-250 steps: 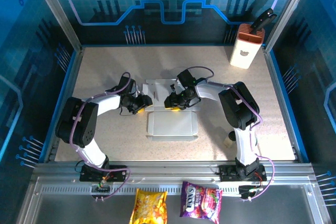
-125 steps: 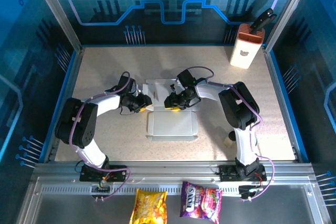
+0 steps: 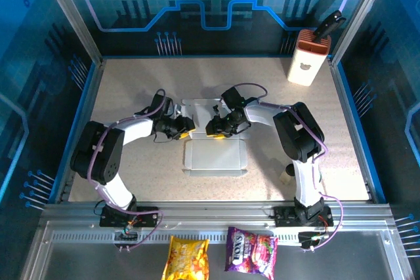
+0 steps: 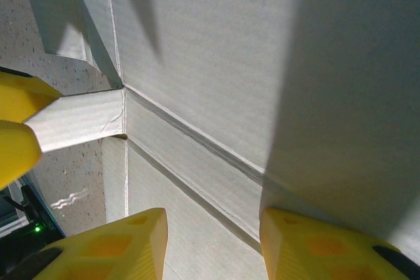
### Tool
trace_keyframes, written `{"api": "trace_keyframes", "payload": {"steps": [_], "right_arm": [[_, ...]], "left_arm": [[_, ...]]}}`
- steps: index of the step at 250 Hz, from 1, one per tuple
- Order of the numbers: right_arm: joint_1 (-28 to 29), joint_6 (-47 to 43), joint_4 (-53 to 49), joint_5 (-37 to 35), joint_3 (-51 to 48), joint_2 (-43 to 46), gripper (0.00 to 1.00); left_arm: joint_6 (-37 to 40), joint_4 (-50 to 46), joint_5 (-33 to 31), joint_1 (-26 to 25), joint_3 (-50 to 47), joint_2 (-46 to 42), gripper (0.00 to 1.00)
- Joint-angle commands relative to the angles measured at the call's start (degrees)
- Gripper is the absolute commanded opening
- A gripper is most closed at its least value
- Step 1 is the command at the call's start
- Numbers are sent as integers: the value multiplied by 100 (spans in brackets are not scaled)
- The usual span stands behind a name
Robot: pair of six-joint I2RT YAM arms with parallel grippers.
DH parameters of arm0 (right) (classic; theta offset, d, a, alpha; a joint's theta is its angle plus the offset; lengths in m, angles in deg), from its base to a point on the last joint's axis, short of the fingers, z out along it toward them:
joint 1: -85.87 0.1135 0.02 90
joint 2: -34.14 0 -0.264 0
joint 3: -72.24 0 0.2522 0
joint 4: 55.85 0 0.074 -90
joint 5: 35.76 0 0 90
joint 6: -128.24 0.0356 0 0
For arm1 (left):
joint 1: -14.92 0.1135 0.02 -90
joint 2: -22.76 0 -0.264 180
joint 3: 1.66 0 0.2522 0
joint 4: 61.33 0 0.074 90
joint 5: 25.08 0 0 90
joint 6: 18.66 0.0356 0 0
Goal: Fold the paper box
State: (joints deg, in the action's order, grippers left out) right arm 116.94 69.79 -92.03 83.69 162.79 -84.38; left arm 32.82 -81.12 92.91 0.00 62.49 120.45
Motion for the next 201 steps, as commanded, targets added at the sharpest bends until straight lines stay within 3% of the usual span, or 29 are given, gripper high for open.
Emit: {"api": "trace_keyframes", "payload": {"steps": [1, 126, 201], "right_arm": [[14, 1, -184, -116, -155, -101, 44], [13, -8, -117, -101, -232, -147, 36], [3, -8, -90, -73, -257, -193, 34]], "left_arm": [[-102, 108, 199, -139, 231, 190, 39], [-153, 308, 380, -445, 602, 933, 34], [-138, 769, 23, -481, -86, 1112, 31]]}}
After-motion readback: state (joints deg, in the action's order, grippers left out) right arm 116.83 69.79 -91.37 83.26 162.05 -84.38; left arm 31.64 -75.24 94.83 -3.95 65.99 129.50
